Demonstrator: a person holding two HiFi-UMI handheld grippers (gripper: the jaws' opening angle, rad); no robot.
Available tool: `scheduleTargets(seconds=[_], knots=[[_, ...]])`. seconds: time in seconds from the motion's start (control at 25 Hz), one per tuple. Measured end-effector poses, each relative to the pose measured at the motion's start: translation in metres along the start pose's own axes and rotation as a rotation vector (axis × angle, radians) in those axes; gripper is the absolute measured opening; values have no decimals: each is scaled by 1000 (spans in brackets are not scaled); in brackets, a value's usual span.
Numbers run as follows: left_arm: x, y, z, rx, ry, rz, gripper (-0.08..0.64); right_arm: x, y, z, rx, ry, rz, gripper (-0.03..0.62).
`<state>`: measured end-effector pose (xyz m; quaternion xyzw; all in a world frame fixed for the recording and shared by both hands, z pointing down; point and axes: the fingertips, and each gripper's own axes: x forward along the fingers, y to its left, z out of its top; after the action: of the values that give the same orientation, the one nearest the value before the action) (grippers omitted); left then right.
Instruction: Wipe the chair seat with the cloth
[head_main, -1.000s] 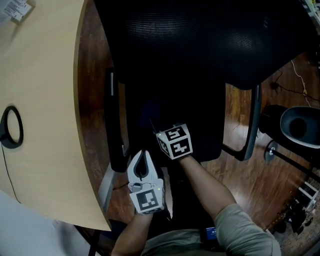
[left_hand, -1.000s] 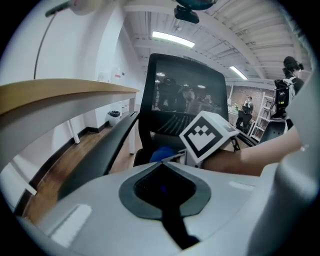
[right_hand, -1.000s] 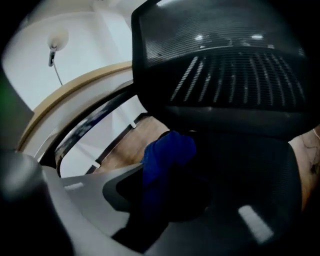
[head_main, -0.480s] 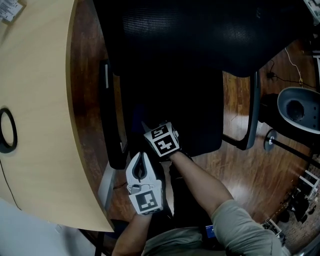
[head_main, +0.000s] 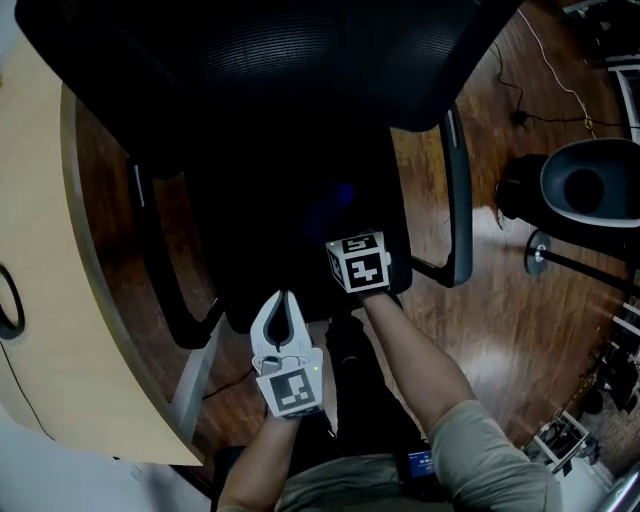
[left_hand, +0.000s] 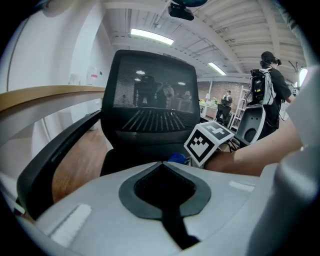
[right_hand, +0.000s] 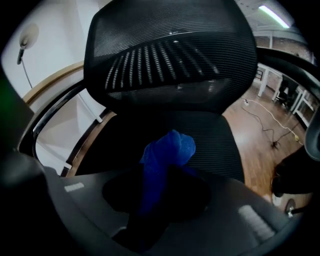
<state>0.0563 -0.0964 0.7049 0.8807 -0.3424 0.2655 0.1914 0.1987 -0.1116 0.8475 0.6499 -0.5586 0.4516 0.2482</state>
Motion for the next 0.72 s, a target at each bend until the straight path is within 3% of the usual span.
scheduleTargets(seconds=[0.32, 0.52, 0.72], knots=[[24, -78, 11, 60, -3, -73, 5, -41, -132, -31, 247, -19, -208, 107], [33, -100, 10, 61, -1, -70, 5, -42, -152, -59, 279, 36, -273, 109], [29, -100, -2, 26, 11, -35, 5, -33, -155, -71, 291, 41, -262, 109]])
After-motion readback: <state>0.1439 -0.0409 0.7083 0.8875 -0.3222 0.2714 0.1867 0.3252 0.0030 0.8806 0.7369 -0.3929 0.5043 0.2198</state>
